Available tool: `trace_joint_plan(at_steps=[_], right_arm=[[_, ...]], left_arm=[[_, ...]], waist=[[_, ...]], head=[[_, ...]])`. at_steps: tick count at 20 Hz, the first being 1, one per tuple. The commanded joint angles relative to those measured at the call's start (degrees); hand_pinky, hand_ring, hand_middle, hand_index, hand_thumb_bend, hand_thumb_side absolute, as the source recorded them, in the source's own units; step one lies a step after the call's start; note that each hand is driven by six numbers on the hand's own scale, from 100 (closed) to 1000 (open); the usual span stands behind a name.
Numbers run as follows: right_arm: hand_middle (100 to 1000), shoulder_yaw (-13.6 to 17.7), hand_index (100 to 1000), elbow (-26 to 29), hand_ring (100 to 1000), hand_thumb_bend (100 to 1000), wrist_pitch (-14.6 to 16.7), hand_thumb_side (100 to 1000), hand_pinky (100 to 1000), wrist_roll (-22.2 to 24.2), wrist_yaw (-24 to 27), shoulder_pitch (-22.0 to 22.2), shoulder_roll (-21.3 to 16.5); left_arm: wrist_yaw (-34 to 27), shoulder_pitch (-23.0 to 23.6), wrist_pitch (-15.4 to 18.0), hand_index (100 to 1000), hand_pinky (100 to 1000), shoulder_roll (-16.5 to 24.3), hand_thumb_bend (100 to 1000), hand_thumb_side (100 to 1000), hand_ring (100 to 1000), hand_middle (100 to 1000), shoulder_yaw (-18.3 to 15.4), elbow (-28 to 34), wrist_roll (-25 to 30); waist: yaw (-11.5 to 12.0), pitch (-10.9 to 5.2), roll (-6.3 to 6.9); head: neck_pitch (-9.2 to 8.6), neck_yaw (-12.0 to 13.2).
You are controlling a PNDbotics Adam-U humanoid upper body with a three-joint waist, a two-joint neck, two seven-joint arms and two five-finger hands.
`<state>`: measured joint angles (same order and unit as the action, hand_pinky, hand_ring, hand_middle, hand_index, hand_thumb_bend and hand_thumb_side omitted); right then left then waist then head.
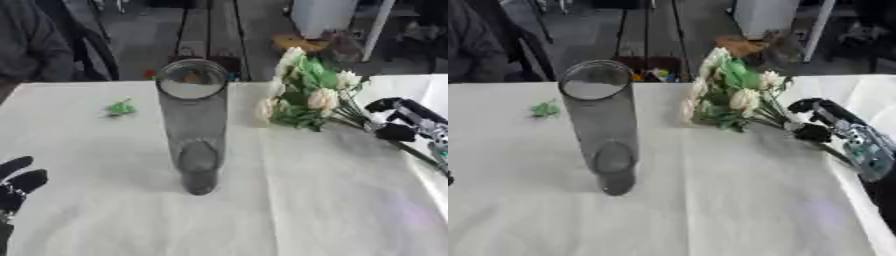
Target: Arrange flowers into the vase.
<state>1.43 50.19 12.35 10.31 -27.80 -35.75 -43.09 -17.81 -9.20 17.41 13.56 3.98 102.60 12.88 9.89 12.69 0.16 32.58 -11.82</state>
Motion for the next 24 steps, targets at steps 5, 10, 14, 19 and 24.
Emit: trace_joint_plan(at_steps=[5, 10, 14, 19, 24], right_arm=[[763, 0.7, 835, 0.0, 876, 276, 0.2, 577, 760, 0.2, 1.2, -0.3, -2.3], [762, 0.6, 835, -0.4, 875, 275, 0.2, 578, 761, 0.3, 0.9, 0.0, -2.1], [761, 0.6, 834, -0.7, 872, 272, 0.3, 581, 760, 0.4, 0.7, 0.2, -1.9], [761, 0.5, 833, -0.9, 871, 270, 0.4, 587, 760, 0.4, 0.4, 0.5, -1.5], [760, 0.3, 832, -0.8, 870, 270, 0.6, 589, 761, 0.6, -0.1, 0.6, -1.2]], left_arm=[[-0.3, -0.9, 0.1, 840, 858, 0.3, 890, 619, 789, 812, -0.1, 0.8, 0.4], [-0.3, -0.9, 0.1, 840, 858, 0.3, 890, 619, 789, 812, -0.1, 0.8, 0.5], [-0.3, -1.0, 0.1, 840, 858, 0.3, 889, 619, 790, 812, -0.1, 0.9, 0.5], [-0.3, -1.1, 0.1, 840, 858, 0.2, 888, 620, 790, 813, 0.0, 0.9, 0.6], [-0.3, -1.1, 0.1, 841, 858, 0.2, 887, 620, 791, 813, 0.0, 0.9, 0.8]], waist=[[-0.1, -0.75, -0.12], [0.1, -0.66, -0.11], [0.0, -0.53, -0.02], [0.0, -0.42, 0.04], [-0.1, -0.37, 0.08]], head=[[-0.6, 0.2], [-0.74, 0.3], [-0.77, 0.4], [-0.89, 0.5], [-0.98, 0.5]])
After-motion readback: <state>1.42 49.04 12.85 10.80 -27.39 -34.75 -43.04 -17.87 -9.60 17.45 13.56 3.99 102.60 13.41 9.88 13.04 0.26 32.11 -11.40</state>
